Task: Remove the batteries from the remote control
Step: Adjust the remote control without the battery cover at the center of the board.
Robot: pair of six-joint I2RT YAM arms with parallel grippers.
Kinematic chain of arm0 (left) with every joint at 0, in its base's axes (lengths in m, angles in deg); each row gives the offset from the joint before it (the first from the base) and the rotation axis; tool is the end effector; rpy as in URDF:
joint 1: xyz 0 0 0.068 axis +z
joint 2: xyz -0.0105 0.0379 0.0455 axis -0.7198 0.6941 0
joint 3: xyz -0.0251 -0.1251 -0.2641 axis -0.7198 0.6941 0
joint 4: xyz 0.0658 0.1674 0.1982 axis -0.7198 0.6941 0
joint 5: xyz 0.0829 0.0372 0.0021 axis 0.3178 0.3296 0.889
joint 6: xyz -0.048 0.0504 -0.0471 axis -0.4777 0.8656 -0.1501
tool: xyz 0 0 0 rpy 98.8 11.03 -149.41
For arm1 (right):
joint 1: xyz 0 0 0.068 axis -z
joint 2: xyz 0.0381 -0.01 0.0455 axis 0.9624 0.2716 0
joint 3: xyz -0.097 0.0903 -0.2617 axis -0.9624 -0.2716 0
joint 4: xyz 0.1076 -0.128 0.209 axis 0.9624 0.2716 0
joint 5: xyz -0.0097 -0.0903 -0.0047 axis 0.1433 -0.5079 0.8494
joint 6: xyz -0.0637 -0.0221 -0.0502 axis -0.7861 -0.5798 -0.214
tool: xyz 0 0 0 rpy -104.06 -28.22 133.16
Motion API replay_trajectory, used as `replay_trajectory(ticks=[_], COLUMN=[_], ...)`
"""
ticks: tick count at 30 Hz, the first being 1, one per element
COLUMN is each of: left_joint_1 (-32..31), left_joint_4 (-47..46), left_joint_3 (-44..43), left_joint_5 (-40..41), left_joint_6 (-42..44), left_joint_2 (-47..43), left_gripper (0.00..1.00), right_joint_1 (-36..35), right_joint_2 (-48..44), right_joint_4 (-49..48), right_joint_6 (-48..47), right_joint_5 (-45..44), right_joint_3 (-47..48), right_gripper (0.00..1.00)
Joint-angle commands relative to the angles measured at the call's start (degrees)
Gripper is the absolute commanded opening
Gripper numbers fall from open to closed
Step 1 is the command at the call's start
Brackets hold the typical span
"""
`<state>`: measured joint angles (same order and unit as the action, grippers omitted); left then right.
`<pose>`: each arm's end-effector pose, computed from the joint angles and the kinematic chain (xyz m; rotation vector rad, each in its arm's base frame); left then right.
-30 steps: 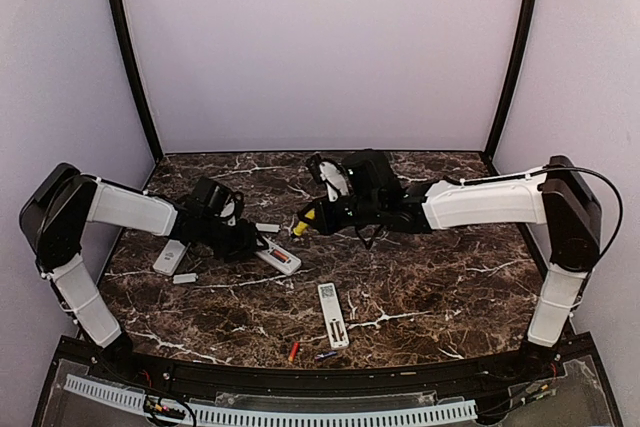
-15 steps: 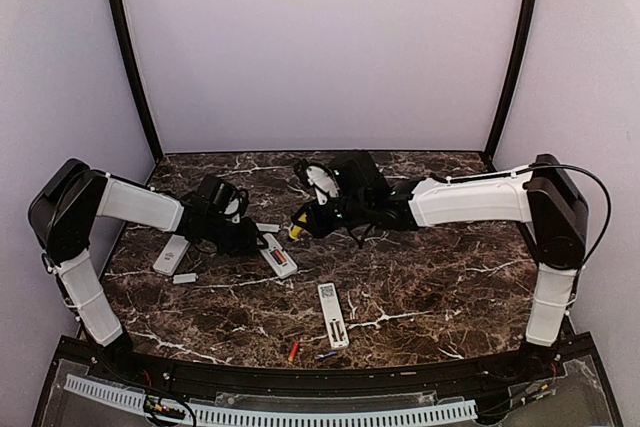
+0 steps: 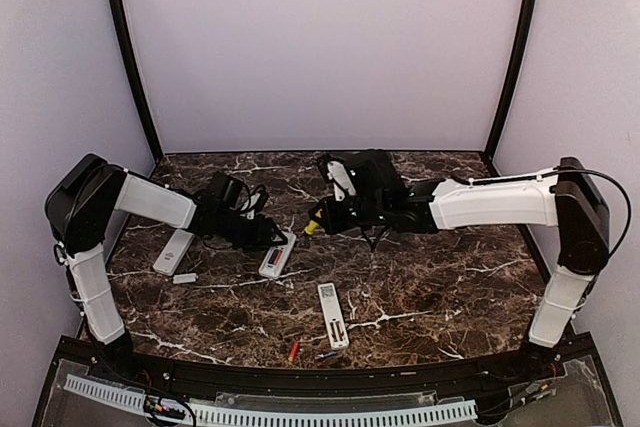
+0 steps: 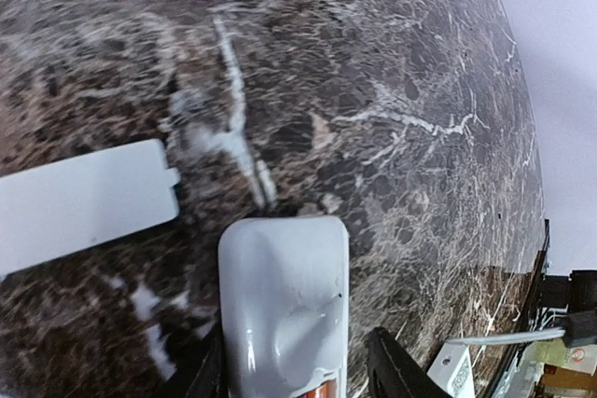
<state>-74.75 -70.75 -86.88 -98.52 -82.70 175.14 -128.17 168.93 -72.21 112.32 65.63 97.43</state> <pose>0.3403 -0.2253 0.1276 0.2308 2.4838 -1.0384 0.2676 0.3665 0.2374 -0.5872 2.1376 0.7710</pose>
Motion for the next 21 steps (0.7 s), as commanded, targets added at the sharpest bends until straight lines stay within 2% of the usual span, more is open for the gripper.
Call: replay_trajectory(ticks=[1,9,15,18,21], left_joint_1=[-3.5,-9.1,-9.0,-7.9,-5.3], left_joint_4=[1.5,3.6,4.3,7.8,11.9], left_joint_3=[-4.3,-7.8,-3.4,-1.7,-1.2], left_joint_5=[-4.3,-7.9,2.1,5.4,7.4], left_joint_6=[6.8,14.5,15.5,14.2,10.5], left_joint_2=[2.4,3.4,-4.9,-9.8,-11.5], left_gripper=[0.50,0.51,0.65,0.73,0.75], right_joint_1=[0.4,0.7,0.7,0.6,0.2], right_joint_2=[-6.0,-13.9,-15.8,-14.6,-12.4], right_joint_4=[-1.2,0.8,2.9,2.8,3.4], right_joint_6=[3.4,6.9,9.7,11.6,13.6], right_joint_5=[-4.5,-8.0,-8.5,-7.3,-7.3], right_joint_3=[-3.1,-8.4,-9.9,-9.7,-8.3], right_gripper=[0.00,0.00,0.00,0.00,0.00])
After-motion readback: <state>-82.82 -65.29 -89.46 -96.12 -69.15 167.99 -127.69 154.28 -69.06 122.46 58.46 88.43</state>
